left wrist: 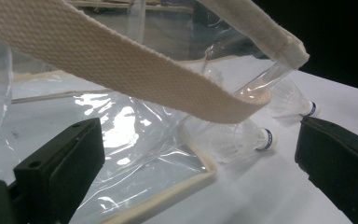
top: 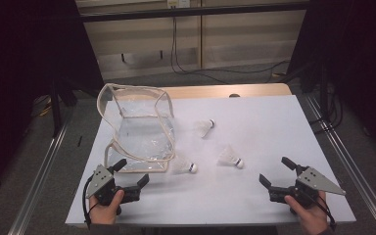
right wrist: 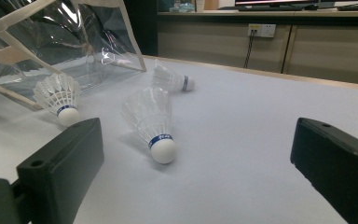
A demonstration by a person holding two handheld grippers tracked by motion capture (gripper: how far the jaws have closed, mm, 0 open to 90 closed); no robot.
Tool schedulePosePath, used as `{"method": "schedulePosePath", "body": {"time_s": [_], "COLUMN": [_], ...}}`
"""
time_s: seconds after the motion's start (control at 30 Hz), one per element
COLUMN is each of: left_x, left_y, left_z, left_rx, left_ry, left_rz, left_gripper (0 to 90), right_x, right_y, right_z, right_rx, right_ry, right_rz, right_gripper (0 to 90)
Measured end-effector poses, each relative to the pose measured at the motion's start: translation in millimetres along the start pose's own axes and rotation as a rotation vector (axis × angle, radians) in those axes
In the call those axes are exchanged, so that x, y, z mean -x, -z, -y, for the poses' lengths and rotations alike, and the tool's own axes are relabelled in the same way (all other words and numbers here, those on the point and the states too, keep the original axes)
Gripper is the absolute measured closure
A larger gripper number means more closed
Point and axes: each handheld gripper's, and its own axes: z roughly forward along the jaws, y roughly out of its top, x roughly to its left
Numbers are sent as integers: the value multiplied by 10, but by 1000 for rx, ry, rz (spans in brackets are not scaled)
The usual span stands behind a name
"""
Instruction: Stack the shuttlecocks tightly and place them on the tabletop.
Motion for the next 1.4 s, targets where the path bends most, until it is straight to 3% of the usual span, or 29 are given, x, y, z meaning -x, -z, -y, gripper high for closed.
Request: {"method": "schedulePosePath", "body": {"time_s": [0.3, 0.73, 1.4], "left_x": [73, 317, 551], "left_y": [-52, -216, -436], "left_z": [-15, -53, -32], "left_rx": [-10, -46, -100], "left_ry": [3, -4, -7], "left_rz": [48, 146, 216], "left_gripper": [15, 15, 17], "right_x": [3, -15, -7], "right_y": [4, -20, -10], "right_z": [1, -3, 0], "right_rx": [-1, -1, -7], "right_ry": [-1, -2, 0], "right_rz": [-2, -18, -20], "right_gripper": [21, 22, 24]}}
